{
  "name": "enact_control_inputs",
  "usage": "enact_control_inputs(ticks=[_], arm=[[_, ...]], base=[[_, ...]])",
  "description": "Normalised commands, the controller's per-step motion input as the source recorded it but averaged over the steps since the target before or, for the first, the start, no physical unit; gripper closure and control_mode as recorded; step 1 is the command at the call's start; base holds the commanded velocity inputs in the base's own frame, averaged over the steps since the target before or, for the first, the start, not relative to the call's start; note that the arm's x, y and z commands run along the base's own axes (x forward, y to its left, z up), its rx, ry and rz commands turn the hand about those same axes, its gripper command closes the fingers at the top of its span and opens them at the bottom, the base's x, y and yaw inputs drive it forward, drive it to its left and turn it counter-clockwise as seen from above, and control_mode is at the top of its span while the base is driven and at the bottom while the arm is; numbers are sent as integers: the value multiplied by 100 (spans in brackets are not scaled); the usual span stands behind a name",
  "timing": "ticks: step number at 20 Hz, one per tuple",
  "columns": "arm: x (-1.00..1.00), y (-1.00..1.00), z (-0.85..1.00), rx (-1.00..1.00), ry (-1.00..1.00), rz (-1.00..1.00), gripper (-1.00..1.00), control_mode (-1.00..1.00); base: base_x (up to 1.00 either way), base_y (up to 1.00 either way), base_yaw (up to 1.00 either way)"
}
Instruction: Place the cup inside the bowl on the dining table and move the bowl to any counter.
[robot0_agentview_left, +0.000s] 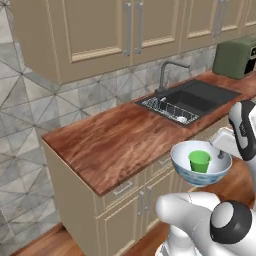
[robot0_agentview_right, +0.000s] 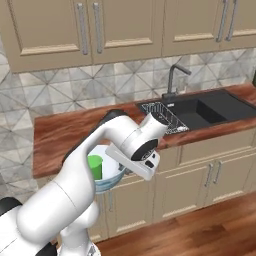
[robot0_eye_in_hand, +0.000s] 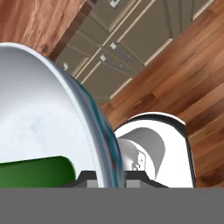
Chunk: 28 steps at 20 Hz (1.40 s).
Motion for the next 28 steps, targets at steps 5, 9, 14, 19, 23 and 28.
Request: enact_control_inputs(ticks=[5, 9, 14, 19, 23, 28], arm=[[0, 0, 0, 0, 0, 0, 100, 100], [0, 0, 0, 0, 0, 0, 100, 100], [0, 0, 0, 0, 0, 0, 100, 100], [0, 0, 0, 0, 0, 0, 100, 100], [0, 0, 0, 0, 0, 0, 100, 100], [0, 0, 0, 0, 0, 0, 100, 100]], base=[[33, 0, 33], [30, -1, 29], [30, -1, 30], [31, -23, 25], [55, -67, 19], [42, -47, 12]])
